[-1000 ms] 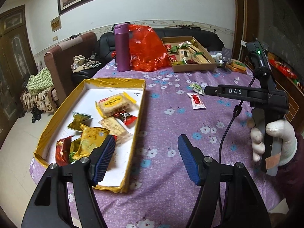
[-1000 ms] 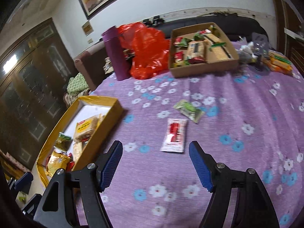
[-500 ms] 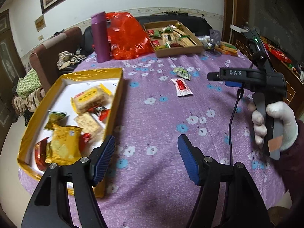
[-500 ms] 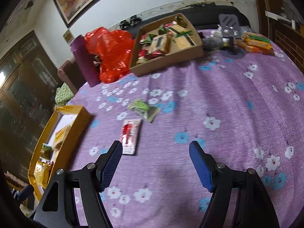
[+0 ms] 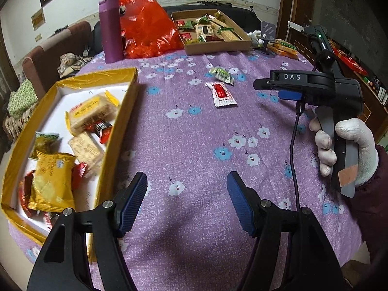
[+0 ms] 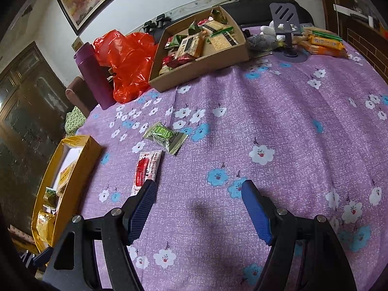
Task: Organize snacks
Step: 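Move both open tools back over the remaining snacks on the table, then grasp the green-wrapped candy with the right tool while the left tool grasps the red-and-white packet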
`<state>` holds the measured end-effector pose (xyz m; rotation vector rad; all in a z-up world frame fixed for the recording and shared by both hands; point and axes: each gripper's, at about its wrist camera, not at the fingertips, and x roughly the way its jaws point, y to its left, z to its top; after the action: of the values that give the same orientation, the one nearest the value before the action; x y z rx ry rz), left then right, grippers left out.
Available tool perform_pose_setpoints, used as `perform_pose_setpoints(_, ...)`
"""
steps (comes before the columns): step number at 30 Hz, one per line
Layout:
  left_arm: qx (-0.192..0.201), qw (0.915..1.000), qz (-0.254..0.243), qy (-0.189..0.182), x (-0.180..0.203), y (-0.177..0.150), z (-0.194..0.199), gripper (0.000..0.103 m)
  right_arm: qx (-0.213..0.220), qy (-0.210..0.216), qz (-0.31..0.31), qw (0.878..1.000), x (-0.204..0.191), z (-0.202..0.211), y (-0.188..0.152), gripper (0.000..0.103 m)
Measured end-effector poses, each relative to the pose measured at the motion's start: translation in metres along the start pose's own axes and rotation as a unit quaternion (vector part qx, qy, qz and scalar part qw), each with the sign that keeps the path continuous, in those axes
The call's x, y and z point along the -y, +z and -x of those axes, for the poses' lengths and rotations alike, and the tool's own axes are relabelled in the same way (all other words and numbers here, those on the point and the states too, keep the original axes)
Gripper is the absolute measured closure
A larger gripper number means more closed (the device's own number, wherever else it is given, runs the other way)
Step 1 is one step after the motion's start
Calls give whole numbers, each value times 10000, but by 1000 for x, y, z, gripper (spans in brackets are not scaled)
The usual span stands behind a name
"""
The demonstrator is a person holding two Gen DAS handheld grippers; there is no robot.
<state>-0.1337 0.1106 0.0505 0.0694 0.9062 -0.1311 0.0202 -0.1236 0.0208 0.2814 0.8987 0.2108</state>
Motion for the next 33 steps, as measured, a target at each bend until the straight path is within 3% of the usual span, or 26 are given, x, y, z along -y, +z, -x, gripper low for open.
perform_pose_setpoints(12,-202,9977,194,-610,-1,-5,-20,35,96,-62,-389,9992,17,-3,17,28)
perform_pose_setpoints(18,-405,9949,279,-883,2,-9,-36,35,75,-278,236,9993,-9,-22,33,27)
perform_pose_setpoints(23,-335,9949,154,-943,7,-10,-36,25,-79,-385,688,9969,-39,-49,46,28)
perform_pose_setpoints(30,-299,9950,-242,-925,23,-11,-40,3,-250,-606,1159,9911,-63,-79,52,31)
perform_pose_setpoints(33,-332,9948,-306,-912,25,-11,-41,0,-271,-803,1496,9851,-70,-86,46,48)
